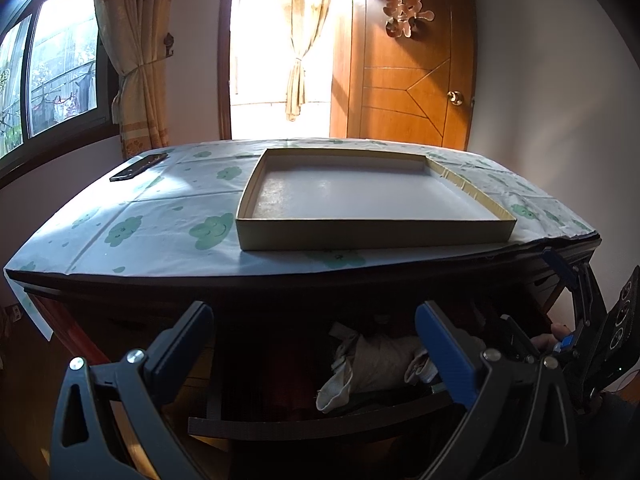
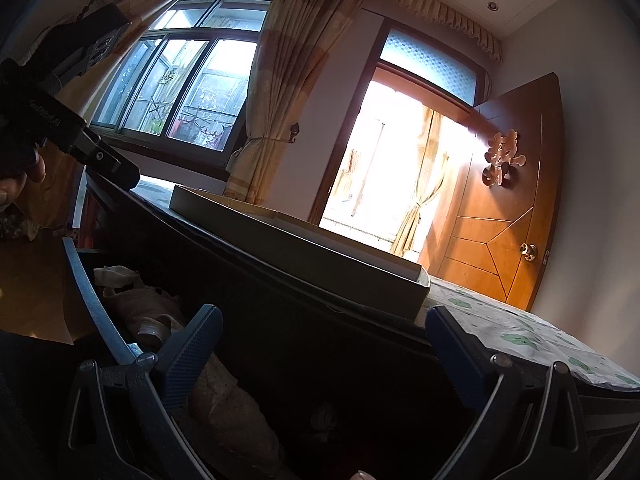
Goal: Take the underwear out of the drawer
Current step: 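Lower both tools toward the open drawer of clothes below the table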
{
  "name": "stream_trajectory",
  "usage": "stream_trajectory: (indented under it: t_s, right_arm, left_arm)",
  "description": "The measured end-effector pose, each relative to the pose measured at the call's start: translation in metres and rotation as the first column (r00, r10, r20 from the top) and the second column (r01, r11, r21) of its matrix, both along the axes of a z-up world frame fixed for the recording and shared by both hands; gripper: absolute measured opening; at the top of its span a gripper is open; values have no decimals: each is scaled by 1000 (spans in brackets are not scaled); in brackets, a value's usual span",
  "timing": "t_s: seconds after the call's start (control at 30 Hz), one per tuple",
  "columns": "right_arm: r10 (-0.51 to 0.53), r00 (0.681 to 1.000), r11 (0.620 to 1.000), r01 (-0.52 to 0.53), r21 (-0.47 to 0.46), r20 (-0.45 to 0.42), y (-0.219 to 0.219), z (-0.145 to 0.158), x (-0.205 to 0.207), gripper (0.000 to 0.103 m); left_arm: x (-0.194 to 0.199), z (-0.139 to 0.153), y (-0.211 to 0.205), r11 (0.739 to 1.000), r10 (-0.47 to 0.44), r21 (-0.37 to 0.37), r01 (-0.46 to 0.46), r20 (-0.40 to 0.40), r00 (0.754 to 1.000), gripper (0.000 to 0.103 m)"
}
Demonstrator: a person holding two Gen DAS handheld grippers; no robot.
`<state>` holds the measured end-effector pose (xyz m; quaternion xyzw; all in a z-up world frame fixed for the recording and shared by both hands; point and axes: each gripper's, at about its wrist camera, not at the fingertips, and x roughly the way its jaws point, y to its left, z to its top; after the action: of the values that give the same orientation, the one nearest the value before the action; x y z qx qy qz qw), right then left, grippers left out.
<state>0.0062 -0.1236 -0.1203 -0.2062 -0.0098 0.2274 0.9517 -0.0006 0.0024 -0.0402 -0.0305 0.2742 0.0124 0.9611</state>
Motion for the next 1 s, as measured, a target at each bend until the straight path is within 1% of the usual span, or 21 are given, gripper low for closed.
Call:
stream_trajectory:
  t_s: [0.27, 0.53, 1.0]
  right_arm:
    - [-15, 1000, 1000, 16, 9, -24, -6, 3, -11, 102]
    - [-31, 996, 999, 30, -15, -88, -5, 3, -12, 103]
    - [-51, 987, 999, 47, -28, -152, -8, 5, -20, 103]
  left_arm:
    - [-2, -2, 1, 1000, 0, 1, 0, -9, 1000, 103]
    - [-5, -6, 5, 1000, 6, -1, -6, -20, 1000, 103]
    - [-9, -10, 12, 1000, 9, -13, -9, -33, 999, 103]
